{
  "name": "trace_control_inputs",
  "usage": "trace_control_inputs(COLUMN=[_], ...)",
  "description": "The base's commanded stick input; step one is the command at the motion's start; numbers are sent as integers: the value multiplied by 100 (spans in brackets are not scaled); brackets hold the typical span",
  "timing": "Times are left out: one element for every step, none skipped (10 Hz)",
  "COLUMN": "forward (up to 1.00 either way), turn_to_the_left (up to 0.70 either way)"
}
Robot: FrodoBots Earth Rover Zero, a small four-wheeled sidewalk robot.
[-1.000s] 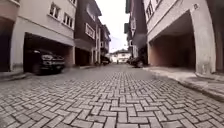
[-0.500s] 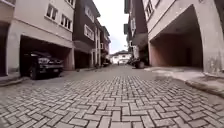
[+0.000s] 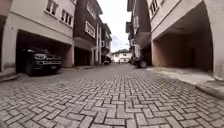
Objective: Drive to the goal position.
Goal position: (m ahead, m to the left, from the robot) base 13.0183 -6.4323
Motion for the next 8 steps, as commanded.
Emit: trace_control_inputs(forward=[70,70,70,70,70,70,70,70], turn_to_the_left=[0,0,0,0,0,0,0,0])
